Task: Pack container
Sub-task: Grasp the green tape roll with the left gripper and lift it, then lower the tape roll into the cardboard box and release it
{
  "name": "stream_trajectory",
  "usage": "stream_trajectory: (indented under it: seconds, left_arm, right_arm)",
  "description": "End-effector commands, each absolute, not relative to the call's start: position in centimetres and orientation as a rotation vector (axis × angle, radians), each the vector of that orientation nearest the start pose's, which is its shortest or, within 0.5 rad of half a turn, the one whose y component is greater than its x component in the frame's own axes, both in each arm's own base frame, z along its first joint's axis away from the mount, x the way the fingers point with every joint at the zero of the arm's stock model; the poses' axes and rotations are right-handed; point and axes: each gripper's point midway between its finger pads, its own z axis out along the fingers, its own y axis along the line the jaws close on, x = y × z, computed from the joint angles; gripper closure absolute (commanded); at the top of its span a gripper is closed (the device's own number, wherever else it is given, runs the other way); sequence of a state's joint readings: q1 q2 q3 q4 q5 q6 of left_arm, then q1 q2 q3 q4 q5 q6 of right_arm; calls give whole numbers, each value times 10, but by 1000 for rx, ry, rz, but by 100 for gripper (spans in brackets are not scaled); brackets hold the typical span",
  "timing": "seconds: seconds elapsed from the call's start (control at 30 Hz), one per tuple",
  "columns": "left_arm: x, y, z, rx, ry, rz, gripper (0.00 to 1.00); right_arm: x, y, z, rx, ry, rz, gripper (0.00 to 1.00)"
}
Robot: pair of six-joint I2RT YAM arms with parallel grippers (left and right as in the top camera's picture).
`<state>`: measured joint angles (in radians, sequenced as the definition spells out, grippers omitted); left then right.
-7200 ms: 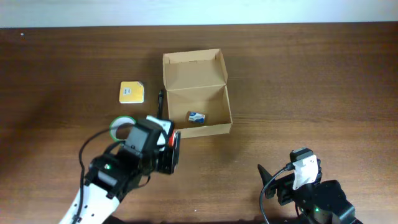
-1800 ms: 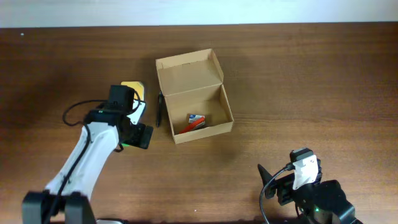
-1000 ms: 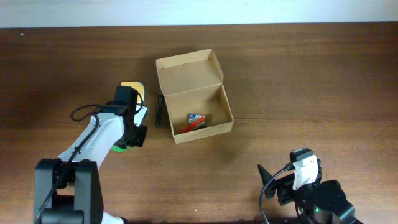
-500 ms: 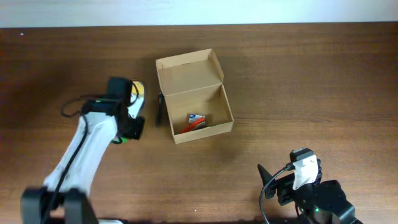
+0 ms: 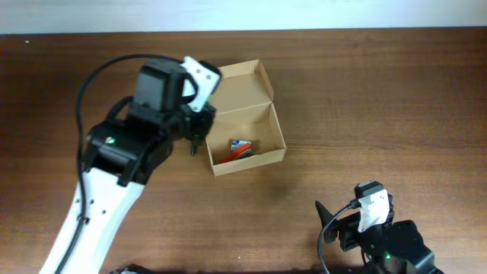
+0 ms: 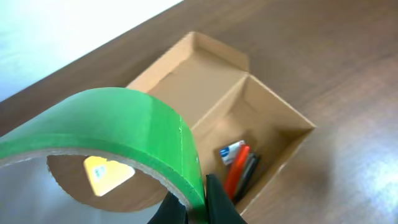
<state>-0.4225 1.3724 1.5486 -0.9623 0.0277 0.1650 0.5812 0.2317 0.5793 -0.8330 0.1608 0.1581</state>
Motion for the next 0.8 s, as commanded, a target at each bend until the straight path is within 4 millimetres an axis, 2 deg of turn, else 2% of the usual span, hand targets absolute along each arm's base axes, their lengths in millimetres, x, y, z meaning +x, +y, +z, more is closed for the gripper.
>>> stream_trajectory:
  seconds: [0.0, 0.13, 0.27, 0.4, 0.57, 0.77]
  left_arm:
    - [346, -180, 272, 833, 2298, -156, 98]
    - [352, -206, 233, 977, 2353, -156, 98]
    - [350, -227, 198, 1145, 2392, -142, 98]
    - [342, -228, 163, 1299, 2452, -73, 98]
    - [340, -228, 141, 1335, 2511, -74, 98]
    - [340, -228, 129, 1350, 2541, -70, 98]
  right_arm:
    - [174, 77, 201, -310, 2029, 283, 1]
    - [174, 77, 201, -310, 2029, 283, 1]
    - [174, 77, 201, -310, 2029, 283, 1]
    - [174, 77, 201, -310, 2029, 283, 1]
    - [174, 77, 201, -310, 2029, 283, 1]
    - [174, 77, 201, -310, 2029, 283, 1]
